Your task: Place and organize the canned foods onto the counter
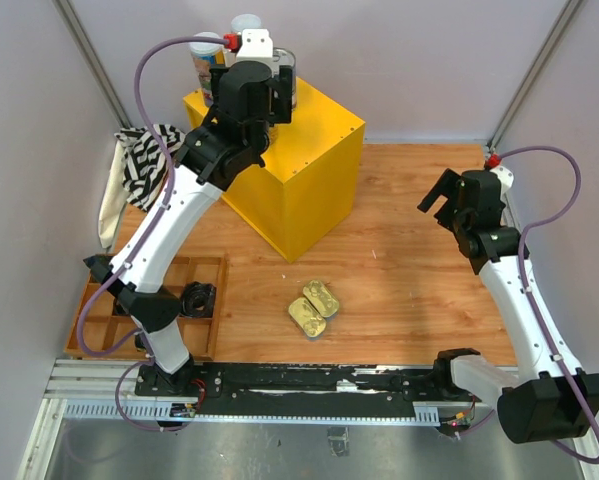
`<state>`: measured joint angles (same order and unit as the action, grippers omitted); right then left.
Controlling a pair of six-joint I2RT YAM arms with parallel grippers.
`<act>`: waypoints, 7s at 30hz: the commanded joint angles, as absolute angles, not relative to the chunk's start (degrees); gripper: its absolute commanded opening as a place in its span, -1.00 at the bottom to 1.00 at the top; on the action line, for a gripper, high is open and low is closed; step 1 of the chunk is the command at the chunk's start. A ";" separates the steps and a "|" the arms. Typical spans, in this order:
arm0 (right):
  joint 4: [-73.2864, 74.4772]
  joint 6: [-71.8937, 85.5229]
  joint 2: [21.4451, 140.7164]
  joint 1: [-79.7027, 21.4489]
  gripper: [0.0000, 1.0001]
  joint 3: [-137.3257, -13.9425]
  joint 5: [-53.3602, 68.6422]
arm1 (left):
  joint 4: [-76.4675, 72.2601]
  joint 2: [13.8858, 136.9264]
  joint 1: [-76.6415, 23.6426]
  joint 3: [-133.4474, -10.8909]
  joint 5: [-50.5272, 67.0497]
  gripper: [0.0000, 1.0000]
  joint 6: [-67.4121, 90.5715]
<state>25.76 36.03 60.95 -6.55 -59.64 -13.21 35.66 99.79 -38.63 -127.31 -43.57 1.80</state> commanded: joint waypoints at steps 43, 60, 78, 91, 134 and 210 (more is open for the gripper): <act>23.93 36.83 60.41 -5.89 0.97 -58.79 -11.16 | 31.43 103.22 -30.70 -129.96 -38.66 -0.70 3.92; 24.97 37.09 59.10 -5.89 0.96 -58.52 -11.36 | 30.37 103.71 -29.36 -127.41 -38.54 -0.42 4.36; 25.77 37.22 58.12 -5.89 0.97 -58.76 -11.51 | 28.54 99.71 -29.27 -122.50 -35.79 0.76 5.86; 26.90 36.44 56.80 -5.87 0.97 -58.47 -11.59 | 26.04 96.76 -29.27 -120.76 -33.52 0.99 6.50; 32.66 29.41 48.92 -51.25 1.00 -42.94 -20.15 | 17.64 71.62 -69.86 -81.60 -53.60 0.99 13.34; -13.33 20.85 81.44 -61.96 -0.31 -31.41 -13.95 | 22.69 57.32 -73.66 -44.36 -50.63 0.93 49.63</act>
